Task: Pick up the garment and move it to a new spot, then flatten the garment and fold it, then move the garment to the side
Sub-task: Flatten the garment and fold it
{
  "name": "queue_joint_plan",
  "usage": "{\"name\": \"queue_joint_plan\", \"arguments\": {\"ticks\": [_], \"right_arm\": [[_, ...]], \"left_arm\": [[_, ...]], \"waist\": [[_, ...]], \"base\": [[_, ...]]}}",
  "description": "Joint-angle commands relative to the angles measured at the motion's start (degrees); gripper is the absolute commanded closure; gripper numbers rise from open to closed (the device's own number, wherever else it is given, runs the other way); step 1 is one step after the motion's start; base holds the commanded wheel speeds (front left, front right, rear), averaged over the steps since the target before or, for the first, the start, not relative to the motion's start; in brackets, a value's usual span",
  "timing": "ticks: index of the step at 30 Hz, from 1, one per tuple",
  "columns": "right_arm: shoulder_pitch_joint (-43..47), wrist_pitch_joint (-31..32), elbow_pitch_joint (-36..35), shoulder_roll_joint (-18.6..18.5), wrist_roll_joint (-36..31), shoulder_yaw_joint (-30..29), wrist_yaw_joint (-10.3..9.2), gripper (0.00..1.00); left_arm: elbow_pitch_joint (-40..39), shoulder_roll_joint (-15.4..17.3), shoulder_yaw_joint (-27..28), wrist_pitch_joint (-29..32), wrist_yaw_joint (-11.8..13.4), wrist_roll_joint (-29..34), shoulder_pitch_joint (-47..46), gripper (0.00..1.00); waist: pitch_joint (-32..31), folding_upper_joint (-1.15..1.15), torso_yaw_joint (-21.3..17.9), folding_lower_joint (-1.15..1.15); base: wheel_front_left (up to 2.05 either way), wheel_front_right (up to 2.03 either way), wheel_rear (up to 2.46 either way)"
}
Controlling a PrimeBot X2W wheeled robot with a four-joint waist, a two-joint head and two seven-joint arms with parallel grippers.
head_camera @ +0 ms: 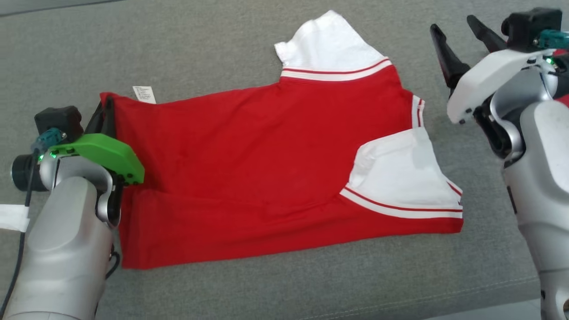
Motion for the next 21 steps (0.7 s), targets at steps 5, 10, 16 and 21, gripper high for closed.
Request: {"name": "queue_joint_plan", "arguments": {"ticks": [5,10,16,21], "right_arm": [[-9.51,2.64,8.12,-1.05,-0.93,1.44,0.0,0.0],[-18.34,4.29,16.42,-1.43,-1.88,2.89,0.0,0.0],[-25.78,5.95,25.35,-1.19,-1.56,5.1,0.0,0.0],[-29.61,5.42,31.42,-1.22,-2.45,6.56,0.0,0.0]], "left_arm": [[-3.96,-2.12,-0.68,-1.48,0.52,0.11,-0.21,1.0],[-7.05,-3.97,-1.18,-2.15,1.12,0.13,-2.03,1.0],[-9.61,-5.58,-1.5,-2.87,1.93,0.33,-3.27,1.0],[-10.69,-6.31,-1.97,-3.13,2.0,0.55,-3.48,1.0]], "waist": [[6.39,0.0,8.0,0.0],[10.56,0.0,11.19,0.0],[14.1,0.0,13.46,0.0],[15.27,0.0,14.24,0.0]], "base": [[0.0,0.0,0.0],[0.0,0.0,0.0],[0.0,0.0,0.0],[0.0,0.0,0.0]]}}
